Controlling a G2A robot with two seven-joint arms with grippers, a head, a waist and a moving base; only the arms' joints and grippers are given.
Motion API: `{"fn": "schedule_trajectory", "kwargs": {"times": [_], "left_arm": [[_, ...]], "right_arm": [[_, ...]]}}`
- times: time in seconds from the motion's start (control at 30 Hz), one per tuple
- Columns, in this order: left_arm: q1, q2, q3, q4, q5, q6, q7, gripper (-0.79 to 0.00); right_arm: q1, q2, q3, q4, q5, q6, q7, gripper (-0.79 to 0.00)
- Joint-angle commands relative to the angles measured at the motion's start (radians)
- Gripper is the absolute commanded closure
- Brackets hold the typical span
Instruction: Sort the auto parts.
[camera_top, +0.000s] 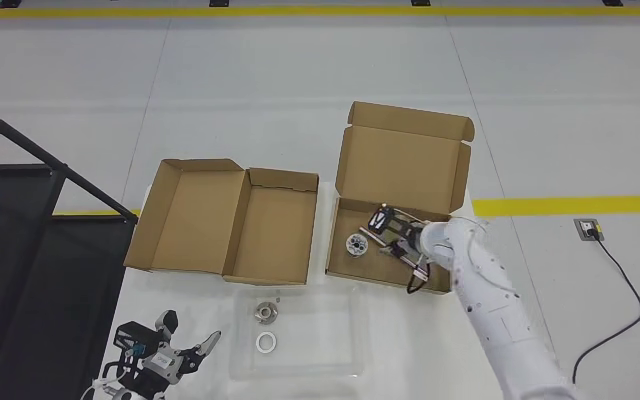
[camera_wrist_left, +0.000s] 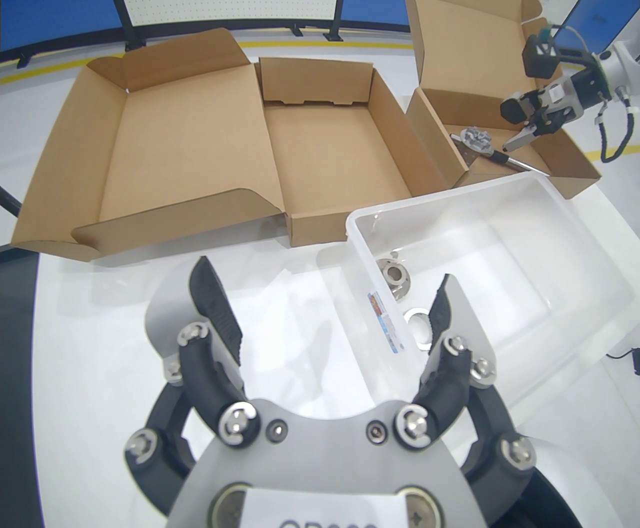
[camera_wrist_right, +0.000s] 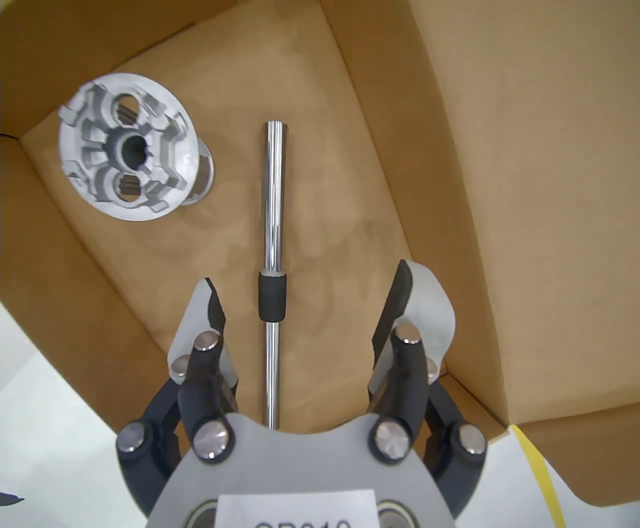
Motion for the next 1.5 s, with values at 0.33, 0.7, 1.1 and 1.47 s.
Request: {"fn": "schedule_trajectory", "kwargs": {"times": [0.33, 0.7, 1.1, 1.47], "left_arm": [[0.0, 0.0, 0.0, 0.0, 0.0, 0.0, 0.0, -0.785], [0.0, 0.0, 0.0, 0.0, 0.0, 0.0, 0.0, -0.785], [0.0, 0.0, 0.0, 0.0, 0.0, 0.0, 0.0, -0.785], [-0.007, -0.002, 0.0, 0.003, -0.036, 0.006, -0.003, -0.785]], "right_arm": [[-0.343, 0.051, 0.079, -0.642, 0.03, -0.104, -0.005, -0.625], [-0.345, 0.035, -0.153, -0.784, 0.067, -0.157, 0.111, -0.785], [-0.278, 0.003, -0.265, -0.717, 0.144, -0.014, 0.189, -0.785], [-0.252, -0.002, -0.31, -0.654, 0.148, -0.064, 0.144, -0.785]]}}
